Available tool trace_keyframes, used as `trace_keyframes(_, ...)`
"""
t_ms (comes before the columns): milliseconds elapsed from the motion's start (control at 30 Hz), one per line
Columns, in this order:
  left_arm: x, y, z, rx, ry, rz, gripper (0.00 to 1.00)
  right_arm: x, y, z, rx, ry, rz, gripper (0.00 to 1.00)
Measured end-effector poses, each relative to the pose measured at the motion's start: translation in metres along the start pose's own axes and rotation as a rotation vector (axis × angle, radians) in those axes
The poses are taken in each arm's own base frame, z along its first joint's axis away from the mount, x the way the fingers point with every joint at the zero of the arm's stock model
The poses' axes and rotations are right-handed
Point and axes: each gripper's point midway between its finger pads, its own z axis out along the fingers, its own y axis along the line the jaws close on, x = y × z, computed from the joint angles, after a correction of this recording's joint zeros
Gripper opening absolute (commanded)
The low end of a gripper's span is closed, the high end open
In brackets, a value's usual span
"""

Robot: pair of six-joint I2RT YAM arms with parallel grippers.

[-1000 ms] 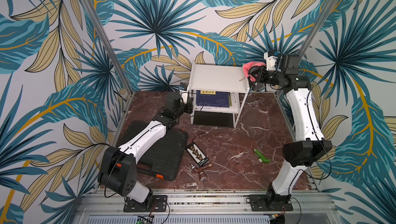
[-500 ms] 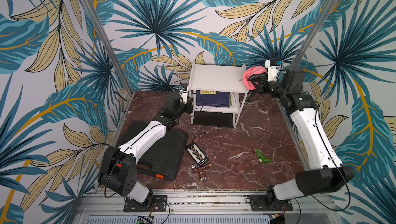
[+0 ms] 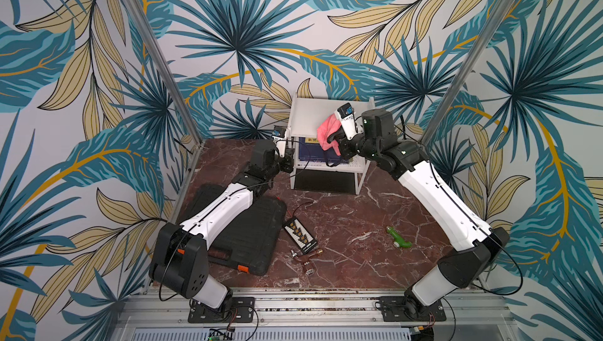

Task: Wipe the bookshelf clean with a cloth
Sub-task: Hold the shelf at the center of the board.

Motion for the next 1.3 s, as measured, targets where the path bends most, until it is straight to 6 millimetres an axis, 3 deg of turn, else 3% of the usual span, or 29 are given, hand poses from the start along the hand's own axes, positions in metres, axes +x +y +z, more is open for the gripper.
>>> trace_keyframes(67, 0.0, 0.0, 0.0, -0.003, 0.0, 0.0, 0.0, 0.004, -0.019, -0.01, 0.103, 0.028, -0.05, 0.0)
trace_keyframes(133, 0.0, 0.0, 0.0, -0.007, -0.001, 0.001, 0.0, 0.012, -0.053, -0.032, 0.239, 0.075, -0.092, 0.0)
trace_keyframes(200, 0.0, 0.001, 0.0, -0.011, -0.002, 0.002, 0.0, 0.019, -0.074, -0.051, 0.31, 0.114, -0.108, 0.0)
trace_keyframes(267, 0.0, 0.001, 0.0, -0.01, -0.001, 0.006, 0.0, 0.019, -0.078, -0.06, 0.311, 0.134, -0.112, 0.0)
trace_keyframes(333, 0.0, 0.001, 0.0, -0.008, 0.0, 0.011, 0.0, 0.008, -0.076, -0.056, 0.296, 0.128, -0.102, 0.0)
trace_keyframes(433, 0.0, 0.0, 0.0, 0.0, 0.001, 0.023, 0.0, -0.013, -0.08, -0.029, 0.319, 0.108, -0.061, 0.0)
trace_keyframes(567, 0.0, 0.0, 0.0, 0.003, 0.001, 0.026, 0.0, -0.001, -0.093, 0.015, 0.381, 0.158, -0.011, 0.0)
trace_keyframes(833, 0.0, 0.001, -0.001, 0.01, 0.001, 0.031, 0.0, 0.003, -0.108, 0.011, 0.437, 0.087, 0.125, 0.0)
trace_keyframes(900, 0.0, 0.001, -0.001, 0.012, 0.0, 0.034, 0.0, -0.006, -0.117, 0.027, 0.481, 0.067, 0.162, 0.0)
trace_keyframes(1067, 0.0, 0.0, -0.001, 0.035, 0.0, 0.058, 0.0, -0.041, -0.139, 0.095, 0.533, -0.053, 0.25, 0.0)
trace_keyframes(1167, 0.001, -0.002, -0.001, 0.049, 0.002, 0.067, 0.0, -0.058, -0.126, 0.121, 0.451, -0.144, 0.271, 0.0)
trace_keyframes(1300, 0.001, -0.003, -0.001, 0.06, 0.004, 0.072, 0.0, -0.082, -0.066, 0.146, 0.215, -0.242, 0.212, 0.0)
